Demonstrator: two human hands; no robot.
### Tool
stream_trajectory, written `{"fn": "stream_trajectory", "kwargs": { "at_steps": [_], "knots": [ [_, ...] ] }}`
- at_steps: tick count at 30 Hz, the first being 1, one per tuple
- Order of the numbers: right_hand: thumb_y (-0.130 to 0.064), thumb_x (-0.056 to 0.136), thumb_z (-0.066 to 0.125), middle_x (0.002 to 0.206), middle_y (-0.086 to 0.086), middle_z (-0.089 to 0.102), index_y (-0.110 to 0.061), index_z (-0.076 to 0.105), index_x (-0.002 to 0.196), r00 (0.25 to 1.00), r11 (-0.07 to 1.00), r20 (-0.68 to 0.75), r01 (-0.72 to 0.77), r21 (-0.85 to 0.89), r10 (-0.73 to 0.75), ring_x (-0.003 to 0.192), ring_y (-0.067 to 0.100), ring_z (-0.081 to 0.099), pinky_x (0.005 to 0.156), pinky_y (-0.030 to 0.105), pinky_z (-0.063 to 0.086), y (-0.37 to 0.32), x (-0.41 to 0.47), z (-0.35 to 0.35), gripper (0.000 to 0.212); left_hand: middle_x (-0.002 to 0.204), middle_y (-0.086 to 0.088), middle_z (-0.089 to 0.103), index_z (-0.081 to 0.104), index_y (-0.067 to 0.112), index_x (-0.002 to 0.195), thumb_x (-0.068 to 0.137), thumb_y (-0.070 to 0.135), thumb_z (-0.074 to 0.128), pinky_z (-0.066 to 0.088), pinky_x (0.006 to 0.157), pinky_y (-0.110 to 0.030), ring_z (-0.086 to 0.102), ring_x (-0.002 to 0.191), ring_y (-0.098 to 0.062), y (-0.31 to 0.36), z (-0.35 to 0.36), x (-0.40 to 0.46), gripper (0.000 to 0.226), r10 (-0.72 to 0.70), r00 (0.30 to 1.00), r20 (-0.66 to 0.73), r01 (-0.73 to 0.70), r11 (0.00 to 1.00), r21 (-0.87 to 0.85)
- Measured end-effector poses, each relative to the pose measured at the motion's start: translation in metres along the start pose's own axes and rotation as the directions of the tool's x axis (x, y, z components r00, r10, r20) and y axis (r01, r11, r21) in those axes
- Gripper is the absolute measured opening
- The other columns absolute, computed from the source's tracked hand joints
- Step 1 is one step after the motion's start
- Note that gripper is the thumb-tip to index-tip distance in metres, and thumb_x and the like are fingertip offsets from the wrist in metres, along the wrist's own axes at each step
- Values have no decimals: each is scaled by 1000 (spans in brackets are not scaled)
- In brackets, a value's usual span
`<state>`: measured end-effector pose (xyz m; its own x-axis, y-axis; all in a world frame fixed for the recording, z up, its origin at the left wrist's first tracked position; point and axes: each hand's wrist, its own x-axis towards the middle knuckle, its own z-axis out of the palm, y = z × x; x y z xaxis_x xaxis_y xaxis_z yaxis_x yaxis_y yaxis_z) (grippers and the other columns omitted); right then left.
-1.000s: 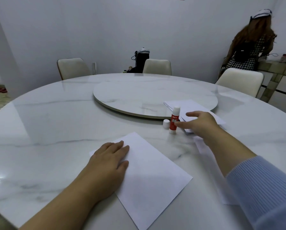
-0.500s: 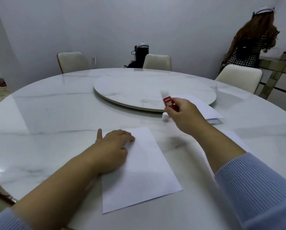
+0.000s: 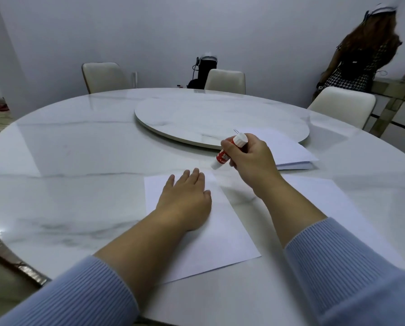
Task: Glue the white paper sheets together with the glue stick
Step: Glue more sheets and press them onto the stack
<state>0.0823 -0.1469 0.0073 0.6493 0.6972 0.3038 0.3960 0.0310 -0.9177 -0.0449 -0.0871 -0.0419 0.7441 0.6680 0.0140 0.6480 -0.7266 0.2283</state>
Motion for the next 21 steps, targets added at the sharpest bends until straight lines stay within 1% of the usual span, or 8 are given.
{"fn": "stream_trajectory", "kwargs": {
  "at_steps": [2,3,5,7,11,16,19,21],
  "knots": [
    [-30,89,61,85,12,68,-3,59,97,999,992,17,40,-119,-39,62,20,58,66,37,48,6,1,7,29,161,2,-3,4,15,151,99,29,15,-3,119,-40,-3,147,-15,0,0,0,55,-1,1000,2,1,1000,5],
    [-31,89,60,89,14,69,-3,58,97,998,985,33,60,-160,-55,67,24,61,68,39,50,9,1,9,29,161,2,-3,4,15,151,99,28,15,-3,119,-39,-3,147,-15,0,0,0,55,-2,1000,3,2,1000,4],
    [-30,88,61,90,13,69,-4,58,96,994,972,77,91,-219,-76,77,32,63,73,44,52,15,2,12,27,161,2,-2,5,16,151,98,27,15,-3,119,-39,-3,147,-14,0,0,0,55,-3,1000,1,3,1000,0],
    [-28,88,61,89,12,69,-5,59,95,990,963,107,110,-245,-86,81,32,63,75,45,52,17,1,14,24,161,3,-2,4,16,151,98,27,15,-3,119,-39,-3,147,-14,0,0,0,55,-1,1000,3,2,1000,-4],
    [-28,89,61,87,13,67,-4,58,92,984,951,149,139,-276,-100,77,31,61,74,43,50,11,-2,11,25,161,3,-3,3,17,151,98,28,15,-3,119,-39,-4,147,-13,-1,0,-1,55,-5,1000,10,5,1000,1],
    [-32,87,62,81,10,62,-7,55,86,968,920,236,171,-353,-89,71,25,55,65,36,45,-3,-24,-4,26,161,3,-4,2,17,151,98,28,15,-3,119,-40,-4,147,-13,-1,-1,0,55,-5,1000,23,5,1000,12],
    [-34,87,61,85,14,65,-7,57,87,962,914,263,164,-372,-66,73,32,56,68,42,48,-11,-48,-19,27,161,3,-3,3,17,151,98,28,15,-2,119,-40,-3,147,-13,-1,-2,-1,55,-6,1000,26,6,1000,15],
    [-36,86,61,85,16,65,-7,58,87,960,908,276,162,-386,-54,75,35,57,69,45,49,-17,-66,-31,29,161,3,-2,4,17,151,98,28,15,-2,119,-39,-3,147,-13,-1,-1,-1,55,-9,1000,25,9,1000,18]
  ]
}}
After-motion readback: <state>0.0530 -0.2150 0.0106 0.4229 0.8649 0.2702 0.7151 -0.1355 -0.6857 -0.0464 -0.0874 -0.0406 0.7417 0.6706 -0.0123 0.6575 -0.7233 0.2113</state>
